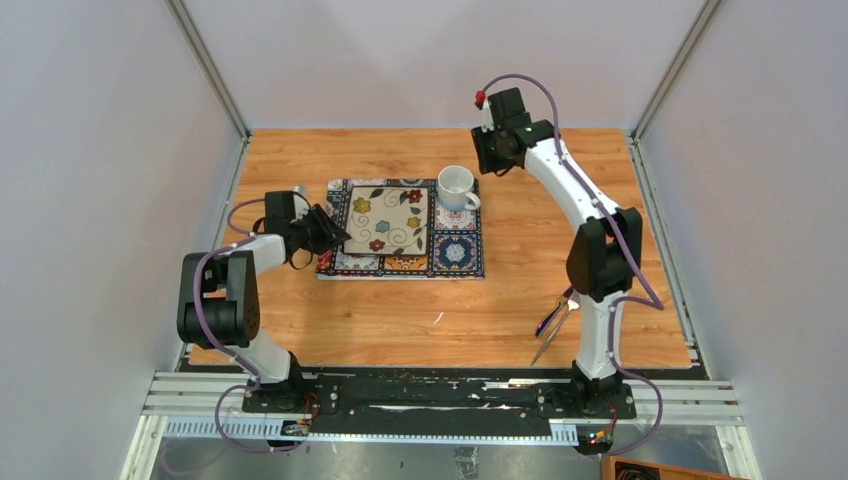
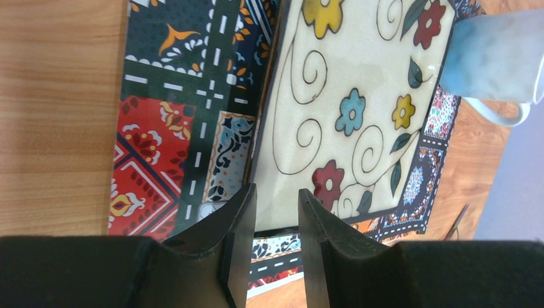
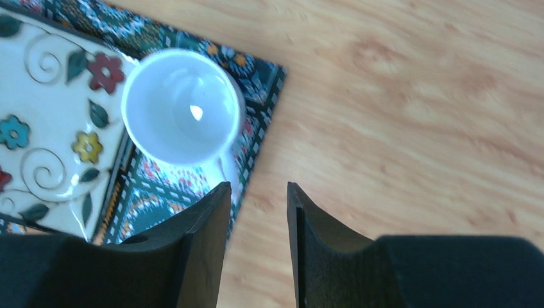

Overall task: Set the dinner table for one person
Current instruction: Pick up the spoon from the center of the board.

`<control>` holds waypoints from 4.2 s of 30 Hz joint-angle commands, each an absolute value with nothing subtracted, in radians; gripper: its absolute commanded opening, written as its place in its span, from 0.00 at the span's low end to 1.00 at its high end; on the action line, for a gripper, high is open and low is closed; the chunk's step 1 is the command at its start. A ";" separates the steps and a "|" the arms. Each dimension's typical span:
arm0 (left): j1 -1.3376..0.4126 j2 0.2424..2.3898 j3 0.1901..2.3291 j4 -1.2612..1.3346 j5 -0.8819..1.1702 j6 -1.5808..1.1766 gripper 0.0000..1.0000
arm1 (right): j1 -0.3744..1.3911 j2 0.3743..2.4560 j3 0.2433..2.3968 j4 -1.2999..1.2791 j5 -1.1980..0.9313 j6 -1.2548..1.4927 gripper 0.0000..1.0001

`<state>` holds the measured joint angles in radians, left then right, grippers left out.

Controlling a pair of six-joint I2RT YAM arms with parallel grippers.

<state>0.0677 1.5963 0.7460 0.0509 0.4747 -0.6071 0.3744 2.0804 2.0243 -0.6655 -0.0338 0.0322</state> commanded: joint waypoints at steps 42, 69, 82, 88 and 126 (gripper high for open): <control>-0.990 1.968 1.452 -0.348 0.002 -0.485 0.33 | 0.207 0.862 0.784 -0.474 0.821 0.491 0.61; -1.089 2.045 1.615 -0.473 -0.067 -0.376 0.31 | 0.169 0.847 0.777 -0.761 0.414 0.719 0.50; -1.065 1.979 1.553 -0.447 -0.096 -0.368 0.29 | 0.169 0.833 0.688 -0.885 0.275 0.798 0.38; -1.038 1.912 1.492 -0.420 -0.089 -0.371 0.28 | 0.169 0.810 0.645 -0.883 0.269 0.813 0.38; -0.990 1.923 1.416 -0.353 -0.026 -0.402 0.26 | 0.169 1.018 0.438 -0.587 0.181 0.794 0.31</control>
<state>-0.9966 1.9156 1.4330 -0.3676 -0.0303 -0.3973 0.1802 0.9966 0.4675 -0.6060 0.1837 0.7929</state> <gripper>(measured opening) 0.263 0.330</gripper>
